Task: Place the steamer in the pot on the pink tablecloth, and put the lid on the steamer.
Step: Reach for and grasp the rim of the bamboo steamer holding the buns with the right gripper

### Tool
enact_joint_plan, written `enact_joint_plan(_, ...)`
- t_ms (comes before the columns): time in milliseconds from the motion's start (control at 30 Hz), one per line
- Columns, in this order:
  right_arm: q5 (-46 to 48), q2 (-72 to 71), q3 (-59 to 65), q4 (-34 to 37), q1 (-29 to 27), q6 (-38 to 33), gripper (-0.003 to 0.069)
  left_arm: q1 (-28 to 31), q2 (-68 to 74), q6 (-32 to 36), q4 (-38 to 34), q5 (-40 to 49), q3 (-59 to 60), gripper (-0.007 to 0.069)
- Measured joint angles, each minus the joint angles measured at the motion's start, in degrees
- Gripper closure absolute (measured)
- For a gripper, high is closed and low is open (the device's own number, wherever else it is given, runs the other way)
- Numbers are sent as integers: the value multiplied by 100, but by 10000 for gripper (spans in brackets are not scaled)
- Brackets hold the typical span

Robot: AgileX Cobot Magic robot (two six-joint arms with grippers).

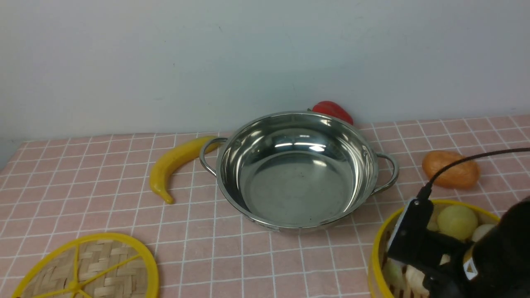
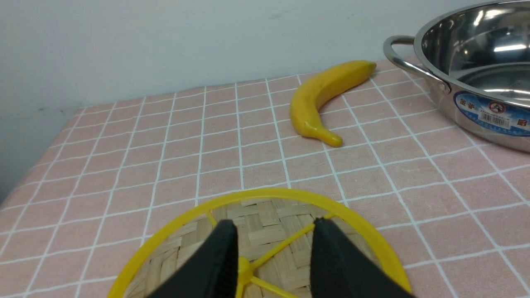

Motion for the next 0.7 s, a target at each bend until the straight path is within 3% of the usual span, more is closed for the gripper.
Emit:
enact_joint_plan(200, -19, 526, -1, -35, 0, 88, 319, 0, 0, 0, 0, 0, 0, 382)
enact_joint_plan(333, -53, 607, -1, -112, 0, 111, 347, 0, 0, 0, 0, 0, 0, 382)
enact_joint_plan(467, -60, 614, -1, -132, 0, 111, 410, 0, 0, 0, 0, 0, 0, 382)
enact_joint_plan(600, 18, 620, -1, -6, 12, 116, 584, 0, 0, 0, 0, 0, 0, 382)
enact_joint_plan(700, 18, 620, -1, 29, 27, 105, 600, 0, 0, 0, 0, 0, 0, 382)
